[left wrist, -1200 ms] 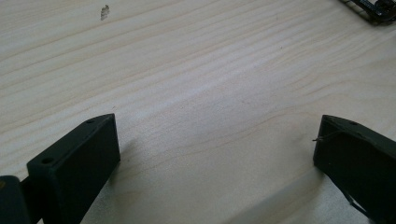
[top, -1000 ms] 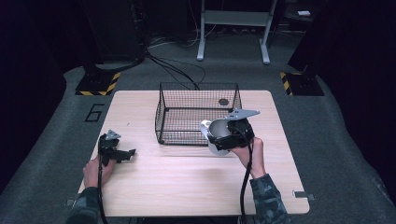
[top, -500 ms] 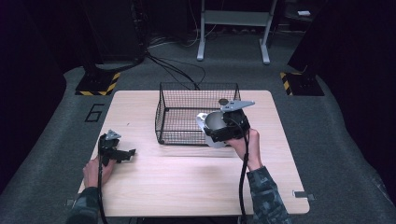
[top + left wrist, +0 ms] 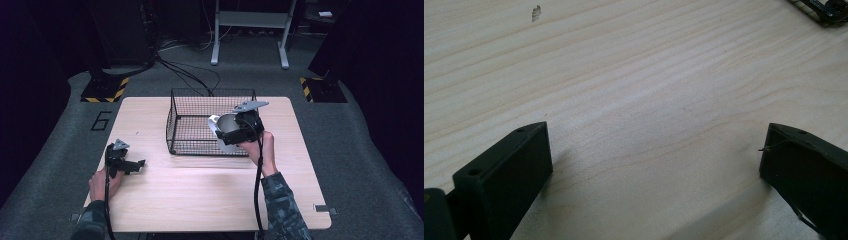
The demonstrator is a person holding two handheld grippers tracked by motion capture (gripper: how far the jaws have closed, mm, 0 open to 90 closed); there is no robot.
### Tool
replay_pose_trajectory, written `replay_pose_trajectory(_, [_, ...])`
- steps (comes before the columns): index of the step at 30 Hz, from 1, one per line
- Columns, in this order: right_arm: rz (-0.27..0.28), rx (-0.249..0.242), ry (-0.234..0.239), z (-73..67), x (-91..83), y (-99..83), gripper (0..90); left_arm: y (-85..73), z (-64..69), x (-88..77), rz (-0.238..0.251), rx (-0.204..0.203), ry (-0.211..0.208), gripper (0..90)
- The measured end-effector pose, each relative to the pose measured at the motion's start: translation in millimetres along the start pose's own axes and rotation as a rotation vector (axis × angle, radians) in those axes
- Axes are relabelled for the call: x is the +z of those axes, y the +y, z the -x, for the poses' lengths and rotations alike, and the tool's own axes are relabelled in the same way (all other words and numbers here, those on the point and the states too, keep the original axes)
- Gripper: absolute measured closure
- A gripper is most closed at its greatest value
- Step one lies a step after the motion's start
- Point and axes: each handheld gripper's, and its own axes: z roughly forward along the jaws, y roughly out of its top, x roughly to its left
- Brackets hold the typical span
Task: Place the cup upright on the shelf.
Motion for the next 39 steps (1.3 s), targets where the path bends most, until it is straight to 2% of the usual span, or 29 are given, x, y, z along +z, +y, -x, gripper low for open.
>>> replay_pose_trajectory(2, [0.002,0.001,-0.001,1.6,1.7,1.3,5.5,0.0,-0.2,-0.2,-0.003,0.003,0.000,0.3])
replay_pose_trajectory(4, [0.007,0.004,-0.004,3.7,4.1,3.1,5.5,0.0,0.8,0.5,0.007,-0.013,-0.001,0.3])
replay_pose_trajectory(19, [0.016,0.034,-0.039,18.7,20.4,11.1,5.5,0.0,0.2,0.1,0.002,-0.004,0.000,0.3])
replay_pose_trajectory(28, [0.006,0.042,-0.053,27.0,30.4,12.2,5.5,-0.1,0.6,0.4,0.006,-0.009,0.000,0.3])
replay_pose_trajectory(29, [0.001,0.055,-0.055,26.9,31.2,12.4,5.5,-0.2,0.7,0.6,0.008,-0.011,0.000,0.3])
replay_pose_trajectory(31, [0.001,0.046,-0.058,29.1,33.7,13.5,5.5,-0.1,0.7,0.6,0.008,-0.011,0.000,0.3])
replay_pose_trajectory(32, [-0.005,0.056,-0.060,29.2,34.9,14.0,5.5,0.0,-0.1,0.0,-0.001,0.002,0.000,0.3])
replay_pose_trajectory(33, [-0.002,0.045,-0.062,30.5,36.4,14.6,5.5,-0.2,0.8,0.6,0.009,-0.012,0.000,0.3])
replay_pose_trajectory(36, [-0.009,0.052,-0.065,32.6,40.0,15.6,5.5,0.0,0.2,0.1,0.001,-0.003,-0.001,0.3])
replay_pose_trajectory(39, [-0.016,0.059,-0.068,34.9,43.8,16.1,5.5,-0.1,0.6,0.5,0.007,-0.010,0.000,0.3])
